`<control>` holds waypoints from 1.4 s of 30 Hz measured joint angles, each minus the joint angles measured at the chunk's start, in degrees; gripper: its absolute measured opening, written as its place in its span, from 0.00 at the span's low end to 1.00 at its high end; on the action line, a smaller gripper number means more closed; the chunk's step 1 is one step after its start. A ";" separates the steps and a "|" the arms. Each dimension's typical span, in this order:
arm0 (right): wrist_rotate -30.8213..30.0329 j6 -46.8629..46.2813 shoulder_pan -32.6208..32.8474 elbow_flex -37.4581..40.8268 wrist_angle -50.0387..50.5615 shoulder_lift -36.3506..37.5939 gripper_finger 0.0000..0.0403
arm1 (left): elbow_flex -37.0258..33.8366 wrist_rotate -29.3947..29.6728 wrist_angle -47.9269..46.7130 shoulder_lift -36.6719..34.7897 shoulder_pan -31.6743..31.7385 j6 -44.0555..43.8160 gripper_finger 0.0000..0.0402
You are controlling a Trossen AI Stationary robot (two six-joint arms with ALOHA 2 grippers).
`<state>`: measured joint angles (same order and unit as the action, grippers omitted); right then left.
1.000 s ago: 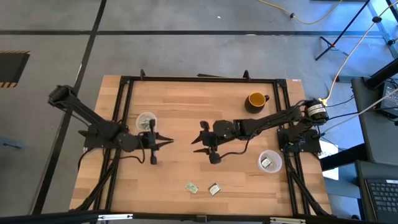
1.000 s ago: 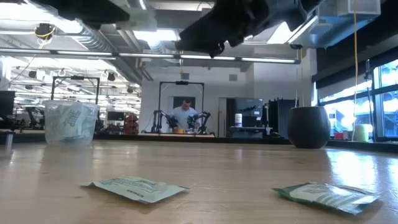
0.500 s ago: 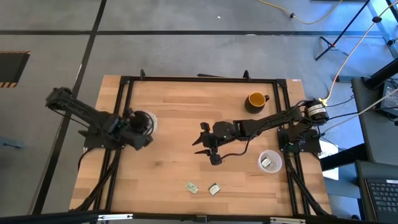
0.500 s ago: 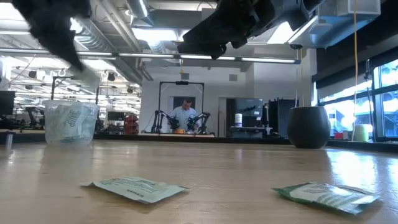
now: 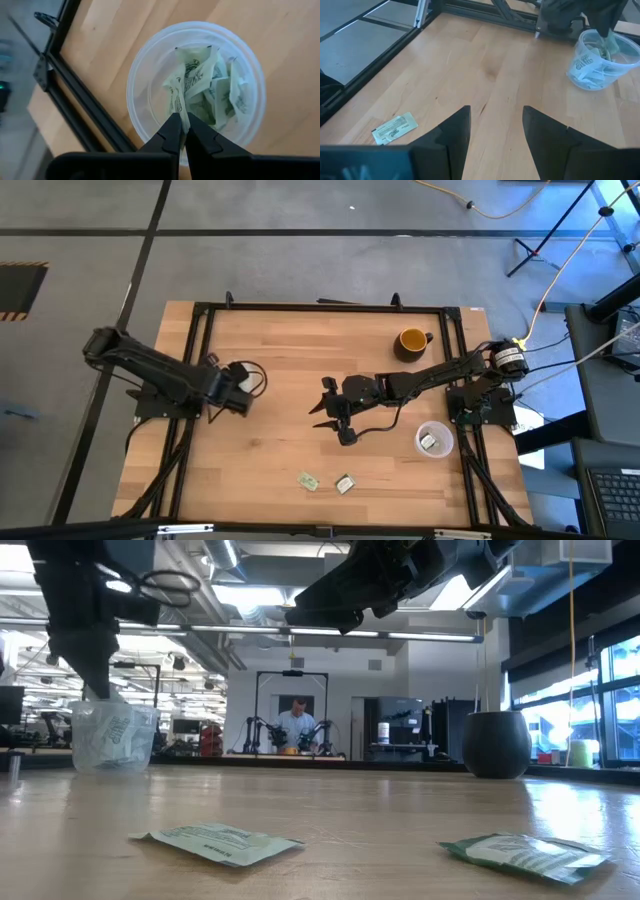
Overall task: Pick and place Stevia / Truvia into bins
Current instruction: Put the white stevia packet into the left transparent container
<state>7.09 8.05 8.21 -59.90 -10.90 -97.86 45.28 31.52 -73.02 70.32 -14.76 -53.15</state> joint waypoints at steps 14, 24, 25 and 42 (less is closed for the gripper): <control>3.69 -0.11 0.00 1.35 0.13 0.00 0.45 | 0.00 -2.31 2.11 2.49 1.71 2.95 0.19; 10.61 -0.04 0.52 4.11 0.04 -0.04 0.45 | 0.00 -4.06 4.74 -3.34 1.60 3.13 0.22; 10.62 -0.04 0.52 4.11 -0.07 -0.04 0.45 | 0.00 -4.68 5.00 -3.70 1.60 3.76 0.22; 10.64 4.34 3.81 4.09 -7.25 -4.86 0.45 | 0.00 -4.21 25.03 -8.57 -1.52 17.75 0.35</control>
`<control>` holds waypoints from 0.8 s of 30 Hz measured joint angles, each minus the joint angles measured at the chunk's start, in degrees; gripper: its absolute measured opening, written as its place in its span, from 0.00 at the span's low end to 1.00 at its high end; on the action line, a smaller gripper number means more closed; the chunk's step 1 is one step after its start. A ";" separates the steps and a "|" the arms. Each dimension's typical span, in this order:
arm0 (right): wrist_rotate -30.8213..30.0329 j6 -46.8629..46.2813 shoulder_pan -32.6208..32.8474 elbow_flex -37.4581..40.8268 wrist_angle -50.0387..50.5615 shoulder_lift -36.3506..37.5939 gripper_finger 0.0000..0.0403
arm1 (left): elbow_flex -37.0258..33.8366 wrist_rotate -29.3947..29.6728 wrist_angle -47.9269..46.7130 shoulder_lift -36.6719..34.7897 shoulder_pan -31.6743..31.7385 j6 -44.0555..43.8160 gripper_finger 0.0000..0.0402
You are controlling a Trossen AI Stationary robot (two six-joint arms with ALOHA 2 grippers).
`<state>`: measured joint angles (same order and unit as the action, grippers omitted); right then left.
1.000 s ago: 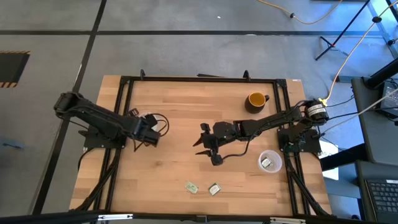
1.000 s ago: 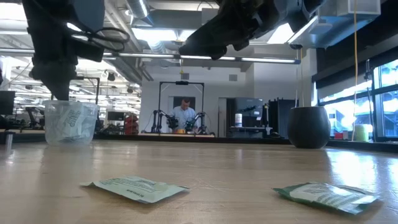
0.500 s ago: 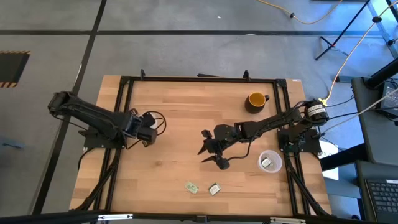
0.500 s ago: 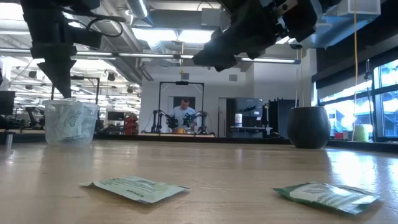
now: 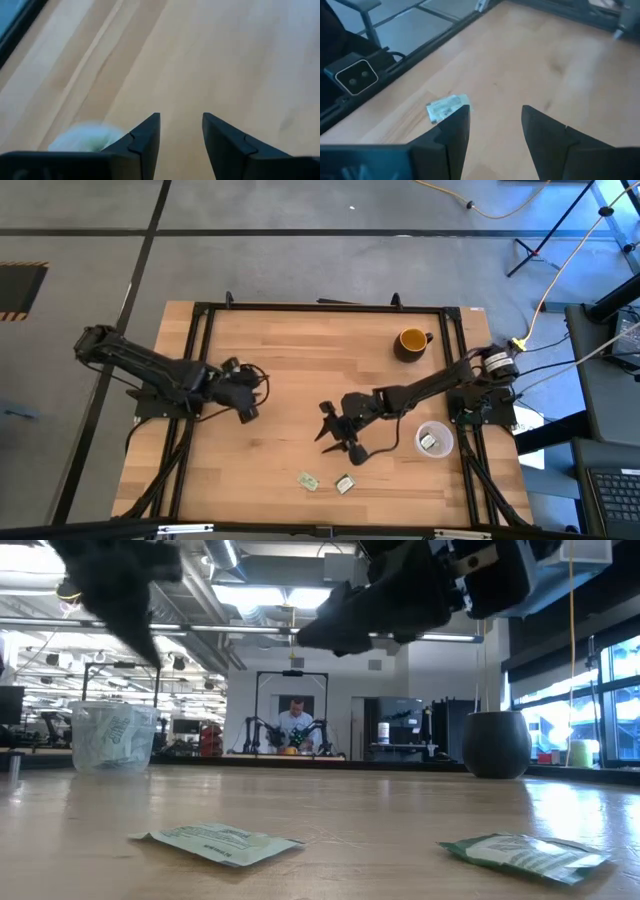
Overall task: Pick and place Stevia / Truvia into bins
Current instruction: Put the white stevia packet into the left transparent container
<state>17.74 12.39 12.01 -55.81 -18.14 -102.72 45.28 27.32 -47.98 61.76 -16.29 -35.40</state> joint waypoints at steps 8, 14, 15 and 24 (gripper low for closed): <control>-0.03 2.29 3.01 -4.64 -3.12 -7.31 0.45 | 0.00 0.01 19.60 -0.50 -3.42 15.26 0.35; 0.00 3.35 4.90 -11.97 0.92 -13.17 0.45 | 0.00 0.08 23.04 -0.48 -3.66 18.16 0.34; 0.00 3.32 5.18 -13.50 2.86 -14.18 0.45 | 0.00 0.06 22.94 -0.48 -3.66 18.16 0.34; -0.08 3.14 7.94 -26.18 12.95 -23.93 0.44 | 0.00 0.04 22.97 -0.44 -3.66 16.44 0.33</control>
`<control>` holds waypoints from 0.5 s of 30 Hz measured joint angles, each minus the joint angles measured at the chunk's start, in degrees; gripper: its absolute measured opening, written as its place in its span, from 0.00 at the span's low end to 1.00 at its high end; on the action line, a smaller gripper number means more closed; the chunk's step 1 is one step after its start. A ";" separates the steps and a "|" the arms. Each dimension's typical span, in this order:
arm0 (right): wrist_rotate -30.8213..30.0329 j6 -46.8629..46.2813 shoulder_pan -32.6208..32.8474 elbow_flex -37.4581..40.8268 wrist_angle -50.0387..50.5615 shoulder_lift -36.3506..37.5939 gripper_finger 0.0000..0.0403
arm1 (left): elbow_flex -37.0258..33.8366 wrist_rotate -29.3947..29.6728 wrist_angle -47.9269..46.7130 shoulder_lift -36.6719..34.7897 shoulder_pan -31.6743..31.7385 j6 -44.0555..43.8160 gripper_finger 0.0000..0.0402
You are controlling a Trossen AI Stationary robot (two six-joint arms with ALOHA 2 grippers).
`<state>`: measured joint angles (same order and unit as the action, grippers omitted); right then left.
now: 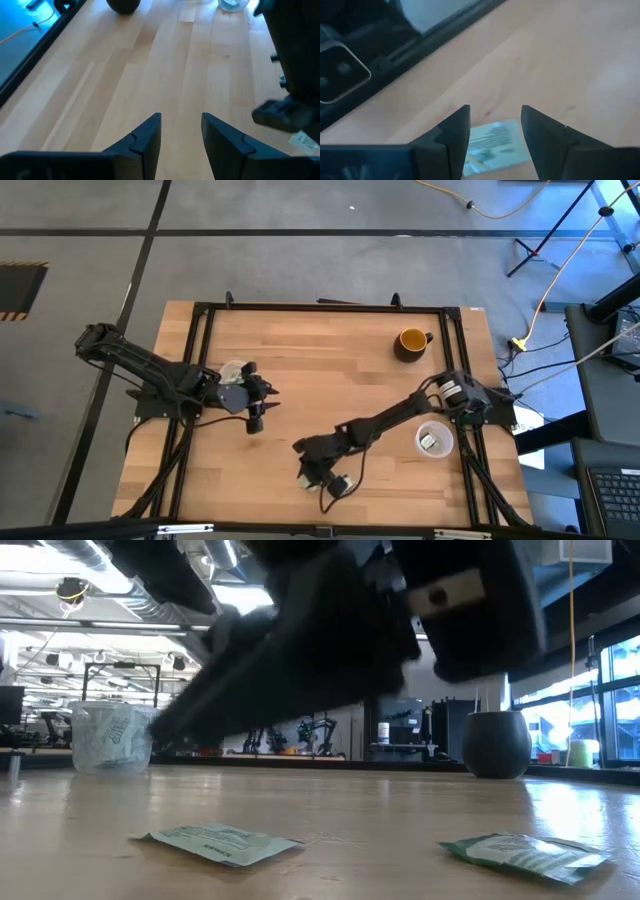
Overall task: Pick and place Stevia / Truvia into bins
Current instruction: Put the white stevia packet into the left transparent container
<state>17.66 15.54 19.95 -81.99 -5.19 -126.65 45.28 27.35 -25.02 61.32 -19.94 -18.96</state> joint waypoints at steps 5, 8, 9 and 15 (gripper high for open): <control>-4.55 -0.01 0.56 -4.50 8.20 -3.68 0.37 | 0.00 -0.04 -0.21 0.00 0.00 -2.58 0.33; -5.55 -0.20 0.52 -4.97 9.28 -3.75 0.31 | 0.00 -0.89 -0.35 0.00 0.00 -3.51 0.33; -5.58 -0.20 0.52 -4.97 9.41 -3.76 0.28 | 0.00 -1.27 -0.50 0.00 0.00 -3.78 0.33; -5.58 -0.05 0.52 -4.97 9.99 -3.76 0.16 | 0.00 -1.57 -0.50 0.00 0.00 -3.87 0.33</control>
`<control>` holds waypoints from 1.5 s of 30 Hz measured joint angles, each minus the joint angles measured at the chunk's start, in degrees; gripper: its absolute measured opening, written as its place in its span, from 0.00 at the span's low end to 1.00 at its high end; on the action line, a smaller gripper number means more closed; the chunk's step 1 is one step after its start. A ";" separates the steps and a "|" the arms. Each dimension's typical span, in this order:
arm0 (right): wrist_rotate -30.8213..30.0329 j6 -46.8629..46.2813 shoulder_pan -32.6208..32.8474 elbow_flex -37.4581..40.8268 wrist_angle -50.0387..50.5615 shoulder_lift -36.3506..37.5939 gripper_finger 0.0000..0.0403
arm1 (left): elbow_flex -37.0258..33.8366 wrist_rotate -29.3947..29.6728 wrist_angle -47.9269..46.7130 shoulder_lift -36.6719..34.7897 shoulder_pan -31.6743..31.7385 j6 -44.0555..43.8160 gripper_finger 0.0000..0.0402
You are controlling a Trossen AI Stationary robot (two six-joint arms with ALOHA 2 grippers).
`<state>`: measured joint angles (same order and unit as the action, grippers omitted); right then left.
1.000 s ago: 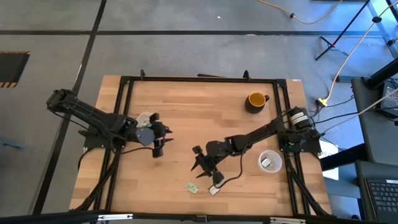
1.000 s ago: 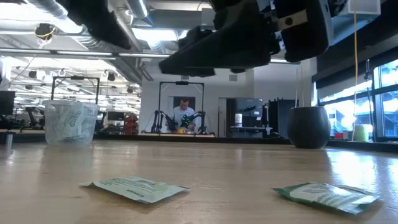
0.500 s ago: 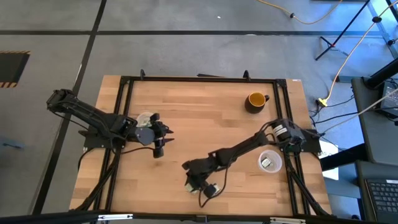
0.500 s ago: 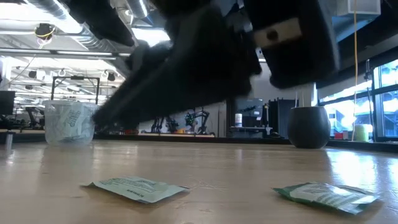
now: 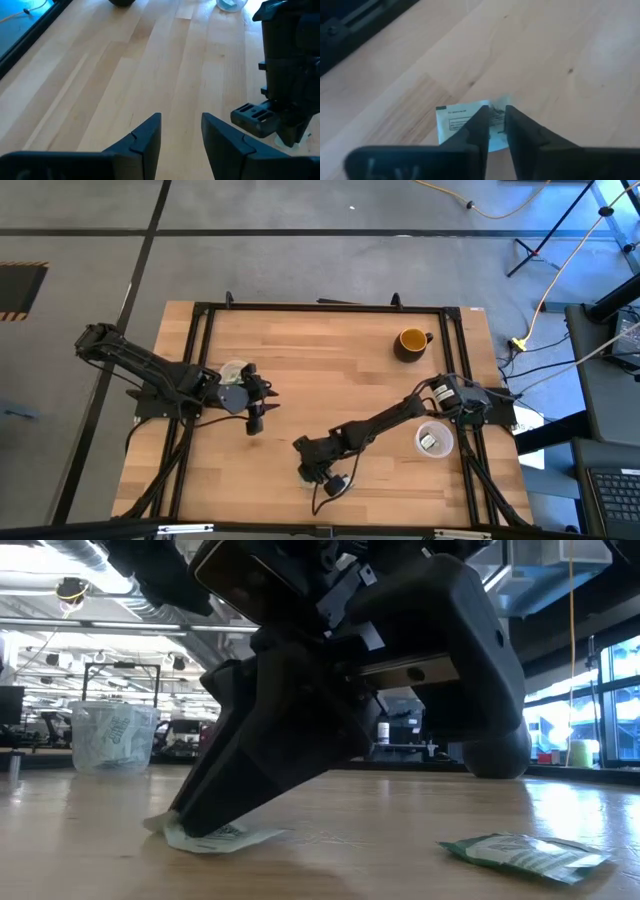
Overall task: Pick and place Stevia / Truvia into bins
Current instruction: Put the white stevia packet into the left transparent container
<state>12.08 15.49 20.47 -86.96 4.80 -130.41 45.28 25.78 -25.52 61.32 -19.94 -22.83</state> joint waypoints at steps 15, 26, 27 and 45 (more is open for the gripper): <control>-0.24 0.27 -0.10 0.26 3.27 3.90 0.03 | 0.00 -0.37 0.02 0.00 0.00 2.25 0.33; -21.09 3.25 -0.76 0.12 18.48 19.68 0.04 | 0.00 -0.47 0.42 0.50 0.00 4.01 0.33; -25.82 3.32 -0.74 0.11 19.43 20.90 0.04 | 0.00 -0.62 1.14 0.68 0.00 3.20 0.33; -55.07 5.79 -5.33 0.12 11.17 23.87 0.04 | 0.00 0.68 15.47 6.93 1.15 -6.61 0.34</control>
<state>-43.00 21.28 15.14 -86.84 15.97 -106.54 45.28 26.46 -10.05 68.25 -18.80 -29.44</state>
